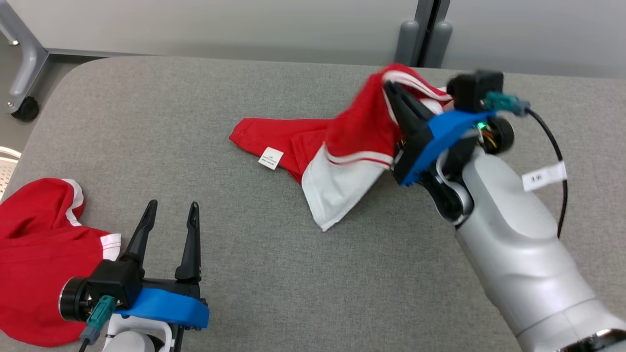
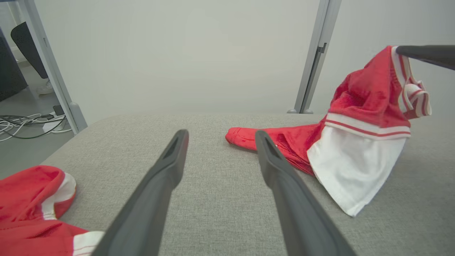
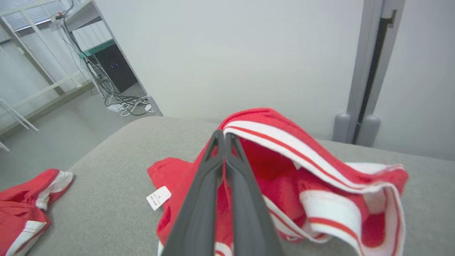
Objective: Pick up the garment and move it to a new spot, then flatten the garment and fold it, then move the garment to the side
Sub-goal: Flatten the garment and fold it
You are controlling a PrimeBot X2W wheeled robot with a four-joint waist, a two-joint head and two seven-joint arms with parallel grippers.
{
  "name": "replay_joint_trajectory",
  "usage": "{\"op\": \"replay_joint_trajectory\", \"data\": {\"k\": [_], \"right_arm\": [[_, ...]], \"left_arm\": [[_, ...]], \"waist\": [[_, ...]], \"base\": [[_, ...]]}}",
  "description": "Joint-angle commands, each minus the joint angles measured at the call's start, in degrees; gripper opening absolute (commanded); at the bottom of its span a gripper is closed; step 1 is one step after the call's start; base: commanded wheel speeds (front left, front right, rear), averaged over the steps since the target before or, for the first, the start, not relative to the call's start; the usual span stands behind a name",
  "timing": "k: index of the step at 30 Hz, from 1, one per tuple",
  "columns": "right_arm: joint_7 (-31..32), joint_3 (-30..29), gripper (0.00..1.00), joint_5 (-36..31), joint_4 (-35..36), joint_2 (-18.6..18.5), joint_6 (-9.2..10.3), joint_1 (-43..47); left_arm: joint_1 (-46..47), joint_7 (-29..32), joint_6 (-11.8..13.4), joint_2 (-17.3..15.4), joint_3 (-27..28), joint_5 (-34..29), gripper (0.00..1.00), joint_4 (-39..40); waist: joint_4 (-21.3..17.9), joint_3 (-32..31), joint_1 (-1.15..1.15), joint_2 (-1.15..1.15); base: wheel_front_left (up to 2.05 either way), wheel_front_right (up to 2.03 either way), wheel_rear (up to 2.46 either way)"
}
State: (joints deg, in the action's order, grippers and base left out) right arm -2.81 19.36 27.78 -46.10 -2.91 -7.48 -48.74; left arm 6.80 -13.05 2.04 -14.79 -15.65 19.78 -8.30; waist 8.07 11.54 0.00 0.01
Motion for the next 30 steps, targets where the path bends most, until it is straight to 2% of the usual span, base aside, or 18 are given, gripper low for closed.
{"op": "replay_joint_trajectory", "data": {"k": [1, 7, 13, 16, 19, 25, 28, 30], "right_arm": [[0.8, 1.4, 0.00, 0.7, 2.0, 0.0, -0.02, -1.5], [4.5, 9.3, 0.00, 3.8, 10.5, 0.0, -0.03, -8.2], [6.0, 13.5, 0.00, 9.1, 18.2, -0.6, -0.02, -10.6], [9.6, 15.6, 0.00, 10.6, 22.2, -4.2, -0.01, -6.3], [14.3, 16.5, 0.00, 11.3, 26.3, -9.9, -0.02, -0.7], [21.1, 11.7, 0.00, 6.6, 29.7, -23.4, -0.02, 12.3], [22.2, 7.6, 0.00, 2.6, 29.6, -27.9, 0.00, 16.4], [21.7, 4.2, 0.00, 0.0, 28.9, -28.9, -0.02, 18.3]], "left_arm": [[-0.2, -0.3, 0.3, -0.2, 0.1, 0.2, 1.00, 0.1], [-0.2, -0.3, 0.4, -0.2, -0.3, 0.5, 1.00, 0.2], [-0.9, -0.5, 0.7, -0.3, -0.3, 0.8, 1.00, 0.3], [-1.6, -0.6, 1.0, -0.6, -0.2, 0.8, 1.00, 0.3], [-2.1, -0.4, 1.1, -0.8, -0.2, 1.0, 1.00, 0.6], [-2.9, 0.0, 1.5, -1.3, -0.1, 1.4, 1.00, 1.2], [-2.9, 0.0, 1.5, -1.4, -0.2, 1.3, 1.00, 1.4], [-2.7, 0.0, 1.5, -1.5, -0.2, 1.4, 1.00, 1.5]], "waist": [[-0.1, -0.3, 0.00, -0.01], [0.8, -0.9, 0.00, -0.01], [1.3, -1.7, 0.00, -0.01], [0.8, -2.5, 0.00, -0.01], [0.1, -3.3, 0.00, -0.01], [-1.7, -4.1, 0.00, -0.01], [-2.4, -4.1, 0.00, -0.01], [-2.7, -4.0, 0.00, -0.01]], "base": [[0.00, 0.00, 0.00], [0.00, 0.00, 0.00], [0.00, 0.00, 0.00], [0.00, 0.00, 0.00], [0.00, 0.00, 0.00], [0.00, 0.00, 0.00], [0.00, 0.00, 0.00], [0.00, 0.00, 0.00]]}}
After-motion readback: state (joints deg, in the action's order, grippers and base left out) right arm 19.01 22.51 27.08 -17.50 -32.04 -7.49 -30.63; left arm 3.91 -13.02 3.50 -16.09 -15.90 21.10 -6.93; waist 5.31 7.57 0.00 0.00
